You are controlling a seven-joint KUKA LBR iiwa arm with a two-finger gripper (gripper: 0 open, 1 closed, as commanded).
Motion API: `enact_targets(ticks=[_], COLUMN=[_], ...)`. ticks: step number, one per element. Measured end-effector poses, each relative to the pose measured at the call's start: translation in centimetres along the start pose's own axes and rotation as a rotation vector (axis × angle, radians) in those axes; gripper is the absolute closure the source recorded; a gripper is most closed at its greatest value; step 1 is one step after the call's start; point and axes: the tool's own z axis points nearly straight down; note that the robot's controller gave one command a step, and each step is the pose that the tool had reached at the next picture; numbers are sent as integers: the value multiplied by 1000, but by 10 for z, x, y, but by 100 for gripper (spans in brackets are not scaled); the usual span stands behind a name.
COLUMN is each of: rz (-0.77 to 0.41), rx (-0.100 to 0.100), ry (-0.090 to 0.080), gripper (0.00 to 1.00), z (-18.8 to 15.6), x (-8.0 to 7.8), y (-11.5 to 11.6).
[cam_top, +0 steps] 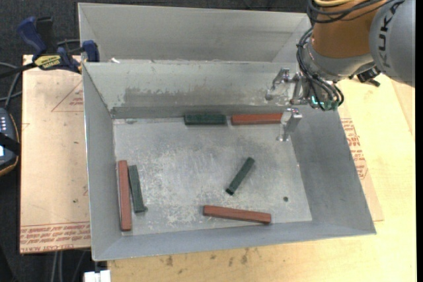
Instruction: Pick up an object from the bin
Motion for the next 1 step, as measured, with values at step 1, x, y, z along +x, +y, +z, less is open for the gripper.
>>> enact_targets(ticks=[1], rz=[-2], rx=[1], ry=[-8], gripper=[0], z=[-5], x=[-2], y=[0])
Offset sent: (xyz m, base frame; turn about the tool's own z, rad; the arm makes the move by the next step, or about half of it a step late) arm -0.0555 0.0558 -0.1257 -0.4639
